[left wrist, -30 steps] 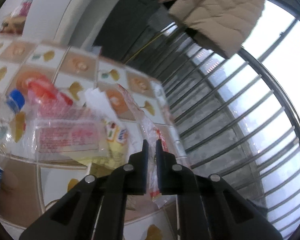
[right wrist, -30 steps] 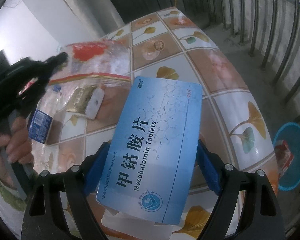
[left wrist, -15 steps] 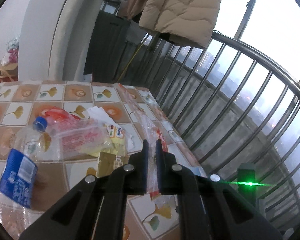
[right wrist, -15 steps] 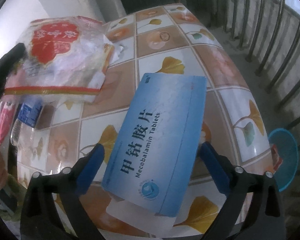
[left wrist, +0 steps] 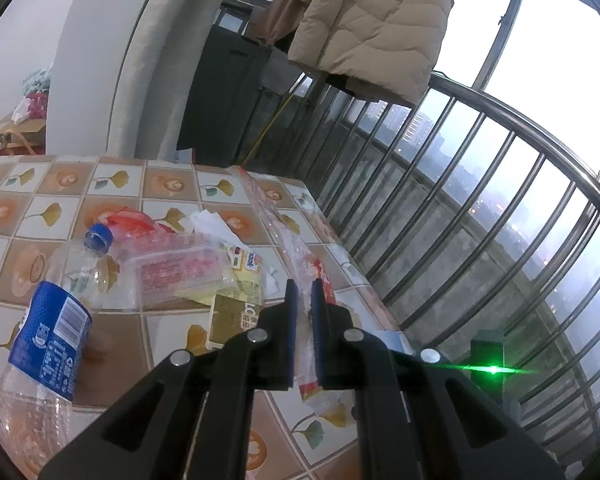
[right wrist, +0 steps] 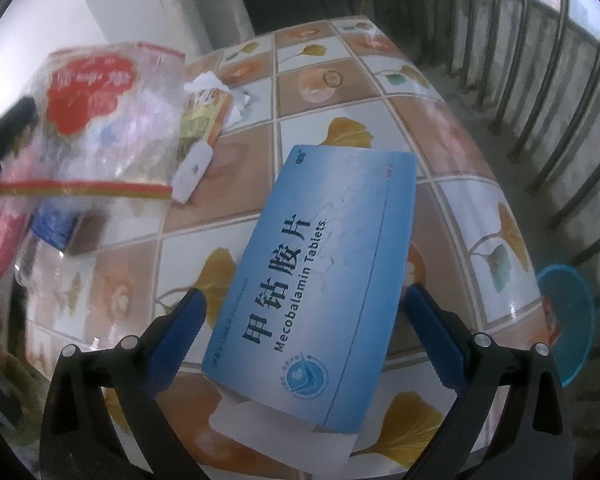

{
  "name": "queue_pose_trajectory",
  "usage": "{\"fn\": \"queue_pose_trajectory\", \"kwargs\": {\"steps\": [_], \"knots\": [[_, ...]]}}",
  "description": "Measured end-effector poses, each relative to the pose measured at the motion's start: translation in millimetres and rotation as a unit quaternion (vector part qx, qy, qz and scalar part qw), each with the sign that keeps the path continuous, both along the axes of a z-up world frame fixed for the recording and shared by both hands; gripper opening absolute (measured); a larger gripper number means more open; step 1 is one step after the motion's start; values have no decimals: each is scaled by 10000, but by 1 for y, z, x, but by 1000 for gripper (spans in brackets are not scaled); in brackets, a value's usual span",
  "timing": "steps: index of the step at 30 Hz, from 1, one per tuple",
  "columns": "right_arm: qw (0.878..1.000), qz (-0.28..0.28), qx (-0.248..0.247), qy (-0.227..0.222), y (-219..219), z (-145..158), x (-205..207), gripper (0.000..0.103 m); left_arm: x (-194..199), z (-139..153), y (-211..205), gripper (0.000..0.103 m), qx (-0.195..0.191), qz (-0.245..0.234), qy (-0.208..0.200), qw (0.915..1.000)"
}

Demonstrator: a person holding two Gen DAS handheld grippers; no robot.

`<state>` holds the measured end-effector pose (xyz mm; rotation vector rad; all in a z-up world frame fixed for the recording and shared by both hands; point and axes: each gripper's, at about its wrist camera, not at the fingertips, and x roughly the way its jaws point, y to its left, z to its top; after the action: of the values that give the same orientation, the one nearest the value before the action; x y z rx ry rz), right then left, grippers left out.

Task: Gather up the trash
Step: 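Carry the box and clear wrapper over the blue wastebasket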

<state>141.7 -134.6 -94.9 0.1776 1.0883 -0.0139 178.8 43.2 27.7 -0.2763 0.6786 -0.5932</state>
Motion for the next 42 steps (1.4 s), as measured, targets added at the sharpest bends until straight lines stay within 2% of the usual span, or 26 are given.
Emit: {"fn": "queue_pose_trajectory", "kwargs": {"steps": [4, 13, 15, 26, 30, 38, 39, 40, 42], "knots": [[9996, 81, -262, -5, 5, -2, -2, 95, -1, -1, 0, 6, 43, 17, -15, 10000], [9989, 162, -442, 54, 9, -3, -1, 95, -3, -2, 3, 6, 155, 55, -104, 9998], [9990, 141, -416, 68, 9, -1, 1, 86, -3, -1, 4, 6, 187, 90, -132, 9997], [9995, 164, -260, -55, 5, 13, -6, 79, -10, 11, 2, 6, 305, 91, -364, 9988], [9997, 53, -6, -228, -7, 26, -13, 78, -17, 16, -1, 6, 339, 14, -476, 9983], [9935, -452, 870, -587, -59, 49, -40, 72, -28, 28, -26, 6, 381, -338, -634, 9967], [9910, -564, 1036, -628, -70, 51, -46, 52, -29, 30, -31, 6, 385, -400, -644, 9964], [9886, -643, 1220, -602, -78, 49, -50, 46, -30, 31, -38, 6, 389, -485, -655, 9959], [9825, -802, 1604, -509, -93, 41, -53, 44, -33, 30, -51, 6, 407, -663, -658, 9948]]}}
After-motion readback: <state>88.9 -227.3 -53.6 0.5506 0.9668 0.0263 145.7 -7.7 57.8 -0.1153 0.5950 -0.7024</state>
